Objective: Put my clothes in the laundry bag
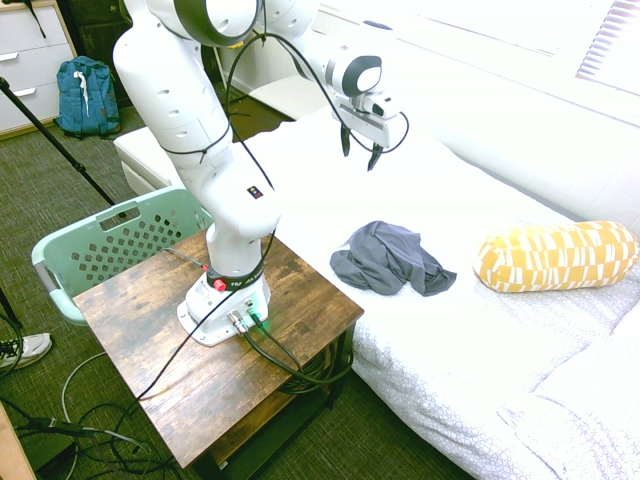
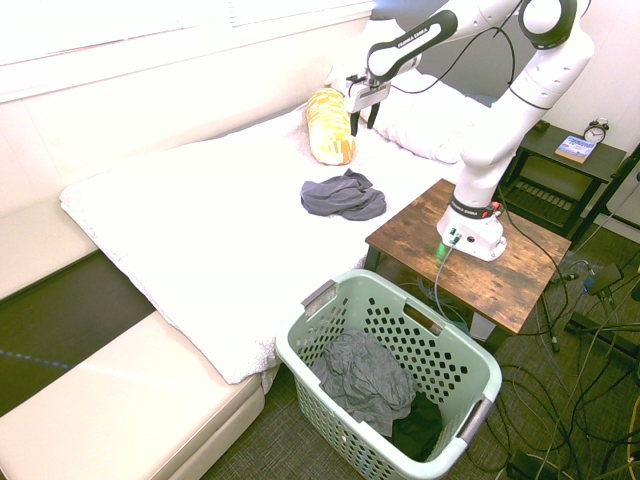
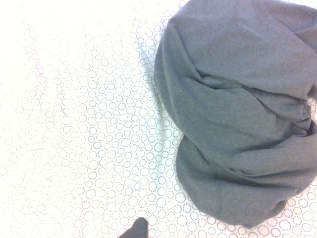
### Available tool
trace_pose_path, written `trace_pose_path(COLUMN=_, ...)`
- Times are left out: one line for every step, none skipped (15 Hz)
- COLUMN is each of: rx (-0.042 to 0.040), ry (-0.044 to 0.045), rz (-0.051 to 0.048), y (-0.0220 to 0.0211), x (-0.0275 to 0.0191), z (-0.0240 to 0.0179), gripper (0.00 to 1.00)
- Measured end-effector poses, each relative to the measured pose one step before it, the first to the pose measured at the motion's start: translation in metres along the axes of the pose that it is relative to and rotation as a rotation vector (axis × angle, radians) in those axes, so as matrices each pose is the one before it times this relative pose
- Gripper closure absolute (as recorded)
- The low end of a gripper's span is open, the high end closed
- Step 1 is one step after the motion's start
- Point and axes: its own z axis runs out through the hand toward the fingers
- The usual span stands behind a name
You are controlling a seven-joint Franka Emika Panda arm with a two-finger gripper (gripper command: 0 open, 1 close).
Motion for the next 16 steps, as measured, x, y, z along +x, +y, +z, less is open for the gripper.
trace_pose_path(rx=-0.00095, ry=-0.00105, rz=-0.00007, y=-0.00024, x=0.00022, z=0.00061, gripper=0.0)
trace_pose_path(rx=-0.00113, ry=0.00054, rz=-0.00334, y=-0.00165, x=-0.00073, z=0.00019, gripper=0.0)
trace_pose_path(rx=-0.00091, ry=0.00331, rz=-0.00512, y=-0.00578, x=-0.0021, z=-0.00067, gripper=0.0)
trace_pose_path(rx=-0.00114, ry=0.00504, rz=-0.00295, y=-0.01062, x=-0.0041, z=-0.00105, gripper=0.0)
trace_pose_path(rx=-0.00492, ry=0.00683, rz=0.00088, y=-0.01412, x=-0.00407, z=-0.00011, gripper=0.0)
trace_pose_path(rx=-0.00882, ry=0.00687, rz=0.00172, y=-0.01531, x=-0.00233, z=0.00163, gripper=0.0)
trace_pose_path(rx=-0.01266, ry=-0.00107, rz=0.0048, y=-0.01378, x=0.00106, z=0.0059, gripper=0.0)
trace_pose_path(rx=-0.01785, ry=-0.00404, rz=0.00747, y=-0.0102, x=0.00592, z=0.01146, gripper=0.0)
trace_pose_path(rx=-0.01633, ry=-0.00102, rz=0.00328, y=-0.00699, x=0.00859, z=0.01838, gripper=0.0)
trace_pose_path(rx=-0.01702, ry=0.00333, rz=-0.00081, y=-0.00527, x=0.01004, z=0.025, gripper=0.0)
trace_pose_path(rx=-0.01384, ry=0.00298, rz=-0.00758, y=-0.00378, x=0.00908, z=0.02905, gripper=0.0)
trace_pose_path(rx=-0.00868, ry=0.00829, rz=-0.00456, y=-0.00258, x=0.00765, z=0.02886, gripper=0.0)
trace_pose_path(rx=-0.00937, ry=0.01531, rz=0.00198, y=-0.00251, x=0.00689, z=0.02825, gripper=0.0)
trace_pose_path(rx=-0.01523, ry=0.01996, rz=0.00479, y=-0.00267, x=0.00746, z=0.02644, gripper=0.0)
trace_pose_path(rx=-0.01499, ry=0.02016, rz=0.01056, y=-0.00359, x=0.00744, z=0.02355, gripper=0.0)
trace_pose_path(rx=-0.01345, ry=0.0173, rz=0.00912, y=-0.00525, x=0.00738, z=0.02108, gripper=0.0)
